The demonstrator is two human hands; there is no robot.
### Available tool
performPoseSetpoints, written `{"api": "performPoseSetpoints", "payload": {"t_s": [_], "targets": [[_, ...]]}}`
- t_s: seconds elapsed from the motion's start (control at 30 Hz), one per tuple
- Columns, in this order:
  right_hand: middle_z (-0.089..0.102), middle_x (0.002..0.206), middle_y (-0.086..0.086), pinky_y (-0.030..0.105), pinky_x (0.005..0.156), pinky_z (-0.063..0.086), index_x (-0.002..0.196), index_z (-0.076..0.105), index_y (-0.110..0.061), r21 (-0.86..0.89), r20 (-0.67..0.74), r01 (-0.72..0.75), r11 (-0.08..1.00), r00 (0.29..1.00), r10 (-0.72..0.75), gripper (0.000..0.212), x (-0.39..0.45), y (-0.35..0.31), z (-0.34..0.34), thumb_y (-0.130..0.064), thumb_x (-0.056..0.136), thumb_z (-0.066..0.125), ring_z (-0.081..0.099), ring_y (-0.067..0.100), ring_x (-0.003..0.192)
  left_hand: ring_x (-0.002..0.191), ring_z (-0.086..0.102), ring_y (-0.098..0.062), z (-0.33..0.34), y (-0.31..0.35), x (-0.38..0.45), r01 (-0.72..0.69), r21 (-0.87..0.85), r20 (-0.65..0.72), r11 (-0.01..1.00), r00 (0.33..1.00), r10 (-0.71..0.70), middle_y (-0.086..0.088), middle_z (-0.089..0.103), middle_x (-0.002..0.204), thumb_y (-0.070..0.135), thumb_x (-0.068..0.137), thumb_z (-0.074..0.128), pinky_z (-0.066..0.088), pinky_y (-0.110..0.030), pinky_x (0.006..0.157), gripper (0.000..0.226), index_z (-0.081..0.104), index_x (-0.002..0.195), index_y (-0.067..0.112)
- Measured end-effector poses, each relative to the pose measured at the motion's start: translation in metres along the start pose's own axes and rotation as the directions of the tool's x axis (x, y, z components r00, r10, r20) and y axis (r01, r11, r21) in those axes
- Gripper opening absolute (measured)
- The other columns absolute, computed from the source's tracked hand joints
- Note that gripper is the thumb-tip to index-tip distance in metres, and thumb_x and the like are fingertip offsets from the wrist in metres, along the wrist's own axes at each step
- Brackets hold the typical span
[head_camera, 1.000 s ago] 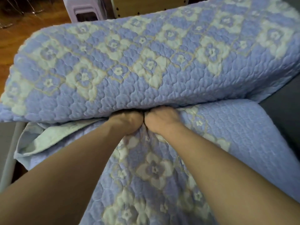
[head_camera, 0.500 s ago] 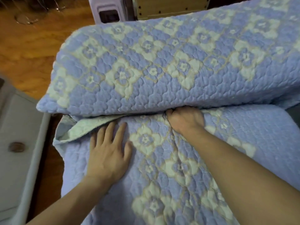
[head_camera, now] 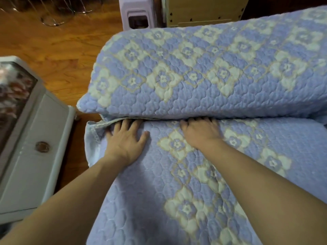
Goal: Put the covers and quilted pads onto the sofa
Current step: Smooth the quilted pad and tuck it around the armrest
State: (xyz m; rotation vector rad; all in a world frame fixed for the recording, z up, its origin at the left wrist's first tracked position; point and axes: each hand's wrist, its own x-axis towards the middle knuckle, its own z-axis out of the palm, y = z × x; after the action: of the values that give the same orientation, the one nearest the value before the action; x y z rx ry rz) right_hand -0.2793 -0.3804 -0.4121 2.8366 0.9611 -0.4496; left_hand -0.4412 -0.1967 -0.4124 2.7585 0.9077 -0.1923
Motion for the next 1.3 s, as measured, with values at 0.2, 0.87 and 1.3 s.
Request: {"api": "performPoseSetpoints", "payload": {"t_s": [0.2, 0.87, 1.3], "targets": [[0.052, 0.142, 0.007, 0.041, 0.105, 0.038, 0.146, 0.042, -0.018, 0.173, -0.110, 0.207, 0.963, 0.975, -0.190, 0.051, -0.018, -0.034, 0.001, -0.017, 0.095, 0.050, 0.048, 0.030, 0.128, 0.124, 0.050, -0.033, -0.011, -0.035, -0.005, 0.006, -0.085, 0.010, 0.996, 1.000, -0.005, -0.008, 0.055, 0.139, 0.064, 0.092, 0.028, 0.042, -0.046, 0.104, 0.063, 0.046, 0.142, 0.029], [0.064, 0.131, 0.003, 0.043, 0.102, 0.044, 0.127, 0.064, -0.029, 0.296, -0.013, -0.049, 0.954, 0.998, 0.056, 0.077, 0.027, -0.087, 0.000, -0.077, 0.089, 0.017, 0.056, 0.029, 0.122, 0.130, 0.047, -0.037, -0.037, -0.023, 0.038, 0.448, -0.299, 0.280, 0.843, 0.885, -0.371, -0.017, 0.050, 0.144, 0.043, 0.101, 0.023, 0.037, -0.043, 0.102, 0.058, 0.051, 0.139, 0.009], [0.001, 0.168, -0.006, 0.046, 0.125, 0.008, 0.160, 0.015, -0.031, 0.186, -0.077, -0.327, 0.927, 0.935, 0.345, 0.063, -0.157, 0.046, 0.054, -0.051, 0.101, 0.020, -0.005, 0.015, 0.154, 0.116, 0.040, -0.042, 0.003, -0.009, -0.003, 0.028, -0.039, 0.013, 0.999, 1.000, -0.028, -0.020, 0.040, 0.127, 0.050, 0.086, 0.040, 0.041, -0.060, 0.090, 0.048, 0.044, 0.124, 0.021]]}}
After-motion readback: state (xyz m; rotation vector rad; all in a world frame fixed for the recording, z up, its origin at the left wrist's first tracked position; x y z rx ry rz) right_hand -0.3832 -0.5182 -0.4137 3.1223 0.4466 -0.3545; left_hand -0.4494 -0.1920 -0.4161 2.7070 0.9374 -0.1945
